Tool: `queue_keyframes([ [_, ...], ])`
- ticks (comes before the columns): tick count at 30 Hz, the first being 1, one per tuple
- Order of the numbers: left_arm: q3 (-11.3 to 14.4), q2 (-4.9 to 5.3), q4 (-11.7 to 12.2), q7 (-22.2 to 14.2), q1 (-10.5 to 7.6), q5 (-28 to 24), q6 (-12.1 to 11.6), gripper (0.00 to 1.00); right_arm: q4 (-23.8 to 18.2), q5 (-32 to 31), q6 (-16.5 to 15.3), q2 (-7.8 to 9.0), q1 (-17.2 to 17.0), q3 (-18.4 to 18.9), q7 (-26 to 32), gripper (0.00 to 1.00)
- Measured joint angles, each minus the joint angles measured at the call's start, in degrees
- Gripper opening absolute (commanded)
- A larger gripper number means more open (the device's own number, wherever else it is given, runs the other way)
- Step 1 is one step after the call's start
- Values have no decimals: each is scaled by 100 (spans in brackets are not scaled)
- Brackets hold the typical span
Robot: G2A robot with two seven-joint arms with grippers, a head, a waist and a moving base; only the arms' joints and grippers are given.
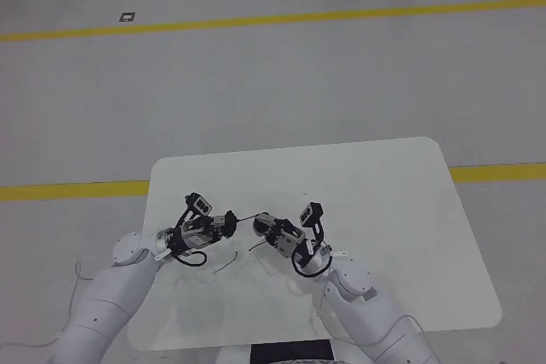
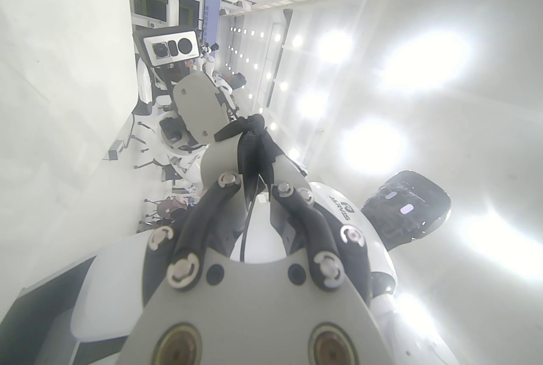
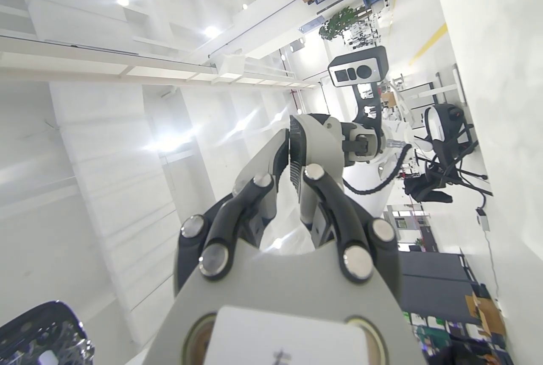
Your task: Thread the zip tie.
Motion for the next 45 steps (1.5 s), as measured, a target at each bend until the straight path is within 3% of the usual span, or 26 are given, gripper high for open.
queue_keyframes([
  [45,0,0,0,0,0,0,0,0,147,111,-114,87,-73,179,-75,0],
])
